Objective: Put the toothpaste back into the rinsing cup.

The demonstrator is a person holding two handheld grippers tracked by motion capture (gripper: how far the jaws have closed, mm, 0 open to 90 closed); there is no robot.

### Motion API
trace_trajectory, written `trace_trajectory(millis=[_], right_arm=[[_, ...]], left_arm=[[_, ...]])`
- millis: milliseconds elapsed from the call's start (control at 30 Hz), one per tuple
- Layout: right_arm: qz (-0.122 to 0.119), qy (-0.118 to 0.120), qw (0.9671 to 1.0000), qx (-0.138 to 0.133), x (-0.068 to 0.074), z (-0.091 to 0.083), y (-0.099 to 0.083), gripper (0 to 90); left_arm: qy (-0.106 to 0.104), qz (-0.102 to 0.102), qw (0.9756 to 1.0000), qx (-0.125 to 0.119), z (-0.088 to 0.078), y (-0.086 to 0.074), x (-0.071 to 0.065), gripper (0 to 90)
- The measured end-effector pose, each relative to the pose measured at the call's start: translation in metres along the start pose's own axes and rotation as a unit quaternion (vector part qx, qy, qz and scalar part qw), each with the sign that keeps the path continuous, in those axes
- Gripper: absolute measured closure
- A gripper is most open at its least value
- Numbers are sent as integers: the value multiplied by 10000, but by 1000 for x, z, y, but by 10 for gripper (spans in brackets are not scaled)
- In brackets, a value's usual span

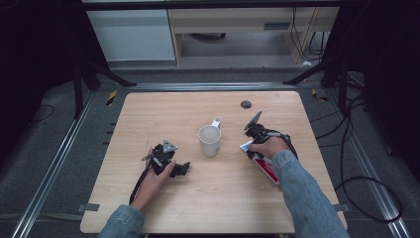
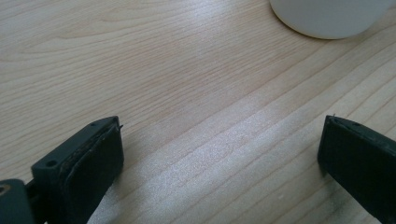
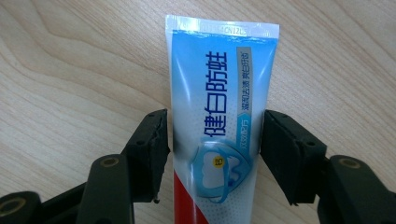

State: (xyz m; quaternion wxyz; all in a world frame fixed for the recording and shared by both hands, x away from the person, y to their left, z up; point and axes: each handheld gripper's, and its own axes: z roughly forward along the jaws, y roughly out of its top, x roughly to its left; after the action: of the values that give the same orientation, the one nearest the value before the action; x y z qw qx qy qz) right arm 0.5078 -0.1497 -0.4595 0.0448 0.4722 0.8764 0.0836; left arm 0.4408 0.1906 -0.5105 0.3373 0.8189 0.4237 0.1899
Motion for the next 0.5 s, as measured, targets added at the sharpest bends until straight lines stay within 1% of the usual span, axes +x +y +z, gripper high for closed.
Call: trace_trajectory(millis=[100,167,200,300,333,500], right_arm=[[-18,-28,10000,23,-1,2,0,421],[3,-7,10000,27,-1,3,0,425],[-29,-15,10000,36,-2,4,0,424],[16,-4,10000,87,-2,5,0,423],[-37,-22,10000,84,-2,6,0,423],[-9,-12,9999,101,-2,7,0,426]], left_arm=[[4,-2,10000,-1,0,0,0,0],[0,0,10000,0,0,0,0,0],[1,1,10000,0,0,0,0,0],[0,-1,10000,-1,0,0,0,0],[0,0,10000,1,0,0,0,0],[0,0,10000,1,0,0,0,0]])
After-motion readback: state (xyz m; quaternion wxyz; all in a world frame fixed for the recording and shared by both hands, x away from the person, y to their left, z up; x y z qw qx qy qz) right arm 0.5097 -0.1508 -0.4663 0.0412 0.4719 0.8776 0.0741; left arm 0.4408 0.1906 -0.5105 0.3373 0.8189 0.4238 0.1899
